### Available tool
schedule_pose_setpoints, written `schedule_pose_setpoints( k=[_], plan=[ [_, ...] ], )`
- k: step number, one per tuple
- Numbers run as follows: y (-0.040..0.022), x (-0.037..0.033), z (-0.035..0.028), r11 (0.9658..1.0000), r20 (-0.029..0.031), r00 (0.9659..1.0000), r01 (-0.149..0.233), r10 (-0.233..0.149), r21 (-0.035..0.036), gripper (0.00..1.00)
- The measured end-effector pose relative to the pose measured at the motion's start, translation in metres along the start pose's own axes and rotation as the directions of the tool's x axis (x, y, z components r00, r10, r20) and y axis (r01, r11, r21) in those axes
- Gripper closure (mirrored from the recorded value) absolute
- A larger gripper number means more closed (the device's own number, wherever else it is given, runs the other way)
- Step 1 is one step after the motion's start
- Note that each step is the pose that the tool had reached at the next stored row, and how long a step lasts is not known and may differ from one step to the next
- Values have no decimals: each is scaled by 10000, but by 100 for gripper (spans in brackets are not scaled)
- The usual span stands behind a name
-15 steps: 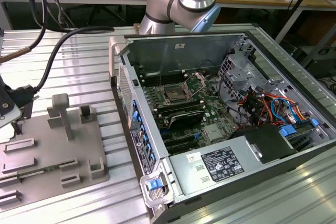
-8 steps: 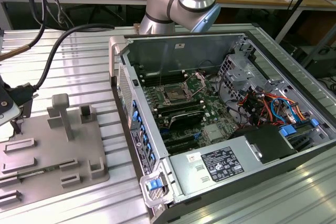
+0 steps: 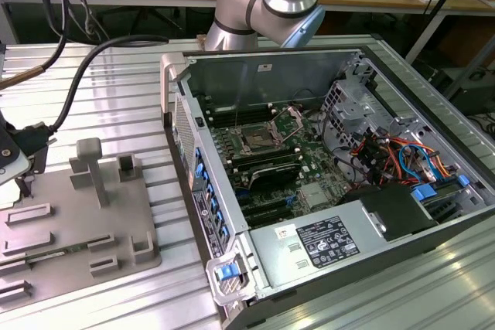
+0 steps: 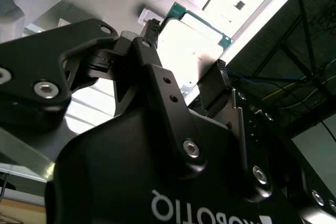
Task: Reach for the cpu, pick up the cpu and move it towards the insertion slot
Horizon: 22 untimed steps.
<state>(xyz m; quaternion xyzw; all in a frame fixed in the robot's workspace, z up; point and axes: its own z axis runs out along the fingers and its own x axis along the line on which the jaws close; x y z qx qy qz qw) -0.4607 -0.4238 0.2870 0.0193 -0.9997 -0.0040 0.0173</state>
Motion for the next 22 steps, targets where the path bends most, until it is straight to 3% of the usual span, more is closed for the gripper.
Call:
schedule_pose_setpoints(
  k=[6, 22],
  plan=[
    [-1, 2, -54, 10000, 0, 10000, 0, 0, 12, 45],
    [-1, 3, -86, 10000, 0, 10000, -2, 2, 12, 45]
  ],
)
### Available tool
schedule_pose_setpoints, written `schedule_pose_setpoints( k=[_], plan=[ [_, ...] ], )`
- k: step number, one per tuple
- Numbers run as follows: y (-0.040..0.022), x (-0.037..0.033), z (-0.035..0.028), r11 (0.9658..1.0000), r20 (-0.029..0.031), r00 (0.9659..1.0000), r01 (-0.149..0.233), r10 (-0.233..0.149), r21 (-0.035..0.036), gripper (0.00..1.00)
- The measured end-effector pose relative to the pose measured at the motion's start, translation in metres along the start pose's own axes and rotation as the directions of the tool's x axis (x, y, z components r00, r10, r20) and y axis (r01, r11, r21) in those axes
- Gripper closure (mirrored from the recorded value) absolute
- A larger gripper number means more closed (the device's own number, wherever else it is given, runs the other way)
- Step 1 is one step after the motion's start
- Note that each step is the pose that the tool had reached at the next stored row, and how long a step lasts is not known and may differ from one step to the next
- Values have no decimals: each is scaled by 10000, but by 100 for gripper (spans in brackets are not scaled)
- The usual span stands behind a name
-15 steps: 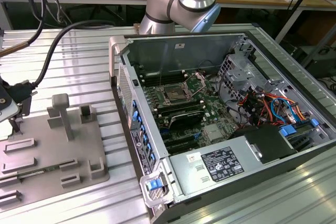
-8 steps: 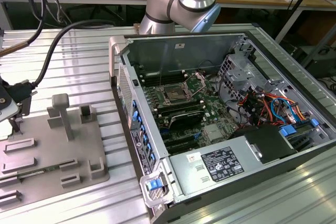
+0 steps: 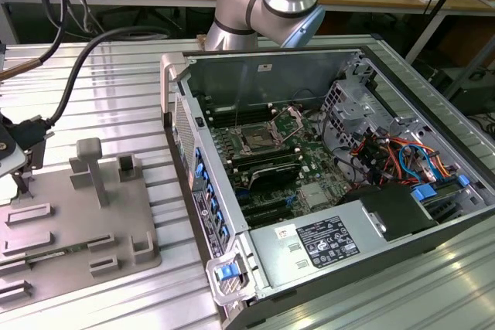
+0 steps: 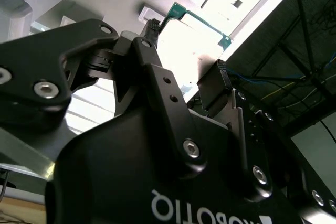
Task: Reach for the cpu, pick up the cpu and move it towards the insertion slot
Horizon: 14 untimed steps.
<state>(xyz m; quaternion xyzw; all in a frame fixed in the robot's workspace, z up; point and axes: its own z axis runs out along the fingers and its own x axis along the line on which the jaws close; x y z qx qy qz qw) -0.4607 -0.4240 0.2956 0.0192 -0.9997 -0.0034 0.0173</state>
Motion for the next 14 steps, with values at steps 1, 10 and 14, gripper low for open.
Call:
schedule_pose_setpoints(
  k=[1, 10, 14],
  plan=[
    [0, 0, 0, 10000, 1, 10000, -1, 1, 0, 45],
    [0, 1, -31, 10000, 0, 10000, -14, 14, 0, 45],
    [-1, 1, -38, 10000, 0, 10000, -15, 15, 0, 45]
  ],
)
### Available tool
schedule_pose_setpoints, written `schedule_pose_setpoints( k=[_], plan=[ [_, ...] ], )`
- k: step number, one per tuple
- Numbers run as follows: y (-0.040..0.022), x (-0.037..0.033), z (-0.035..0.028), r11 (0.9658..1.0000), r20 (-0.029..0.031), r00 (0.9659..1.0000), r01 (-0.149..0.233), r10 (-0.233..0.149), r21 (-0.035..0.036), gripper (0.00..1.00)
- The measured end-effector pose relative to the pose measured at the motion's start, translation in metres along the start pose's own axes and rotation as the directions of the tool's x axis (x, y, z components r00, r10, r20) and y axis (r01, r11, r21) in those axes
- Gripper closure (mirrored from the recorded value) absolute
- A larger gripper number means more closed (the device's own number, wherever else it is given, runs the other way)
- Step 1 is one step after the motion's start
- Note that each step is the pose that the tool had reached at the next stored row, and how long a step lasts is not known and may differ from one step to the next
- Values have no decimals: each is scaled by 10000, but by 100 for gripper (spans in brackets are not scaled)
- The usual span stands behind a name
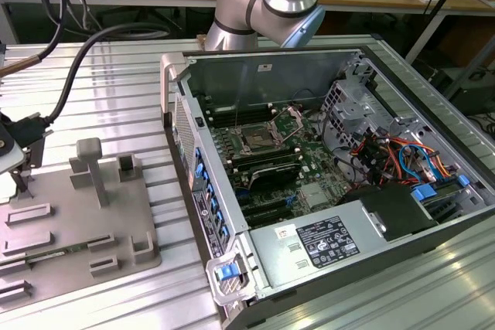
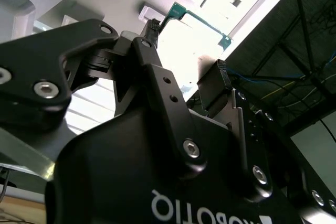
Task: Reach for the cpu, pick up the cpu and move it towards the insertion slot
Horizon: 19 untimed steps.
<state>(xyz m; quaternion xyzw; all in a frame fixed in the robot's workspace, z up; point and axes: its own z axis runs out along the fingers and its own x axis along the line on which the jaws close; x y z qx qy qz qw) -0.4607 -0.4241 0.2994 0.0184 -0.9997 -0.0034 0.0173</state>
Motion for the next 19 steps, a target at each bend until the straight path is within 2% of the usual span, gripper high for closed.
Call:
schedule_pose_setpoints(
  k=[9, 19],
  plan=[
    [0, 1, -29, 10000, 1, 10000, -2, 2, -1, 45],
    [1, 4, -120, 10000, 0, 10000, -4, 4, 0, 45]
  ],
)
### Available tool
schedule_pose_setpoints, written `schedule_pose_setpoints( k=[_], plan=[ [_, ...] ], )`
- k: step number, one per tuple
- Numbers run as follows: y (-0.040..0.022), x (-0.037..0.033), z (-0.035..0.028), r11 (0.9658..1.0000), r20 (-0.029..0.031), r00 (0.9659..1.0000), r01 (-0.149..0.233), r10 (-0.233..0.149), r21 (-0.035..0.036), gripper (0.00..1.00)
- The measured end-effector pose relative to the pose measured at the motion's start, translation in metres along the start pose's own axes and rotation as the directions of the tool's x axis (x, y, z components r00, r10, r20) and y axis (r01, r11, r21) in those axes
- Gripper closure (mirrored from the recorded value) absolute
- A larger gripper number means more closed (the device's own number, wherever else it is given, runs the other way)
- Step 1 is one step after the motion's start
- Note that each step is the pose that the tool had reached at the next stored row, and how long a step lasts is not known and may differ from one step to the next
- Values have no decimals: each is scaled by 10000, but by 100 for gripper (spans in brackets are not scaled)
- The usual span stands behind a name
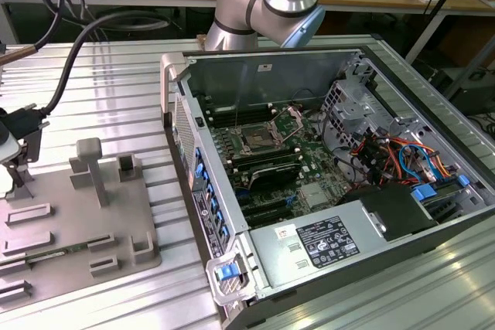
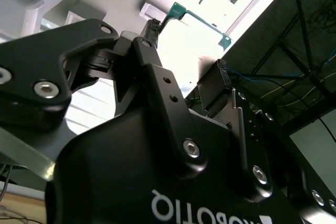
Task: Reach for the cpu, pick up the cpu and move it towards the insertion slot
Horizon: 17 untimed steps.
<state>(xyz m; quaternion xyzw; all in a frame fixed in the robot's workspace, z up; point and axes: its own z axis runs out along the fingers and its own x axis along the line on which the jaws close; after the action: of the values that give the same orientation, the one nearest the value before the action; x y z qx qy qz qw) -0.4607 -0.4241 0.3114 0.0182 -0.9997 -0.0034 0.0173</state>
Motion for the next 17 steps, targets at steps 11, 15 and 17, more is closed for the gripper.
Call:
schedule_pose_setpoints(
  k=[11, 15, 17],
  plan=[
    [0, 2, -76, 10000, 0, 10000, 0, 0, 0, 45],
    [1, 4, -111, 10000, 1, 10000, -1, 1, 0, 45],
    [1, 4, -121, 10000, 0, 10000, -1, 1, 0, 45]
  ],
)
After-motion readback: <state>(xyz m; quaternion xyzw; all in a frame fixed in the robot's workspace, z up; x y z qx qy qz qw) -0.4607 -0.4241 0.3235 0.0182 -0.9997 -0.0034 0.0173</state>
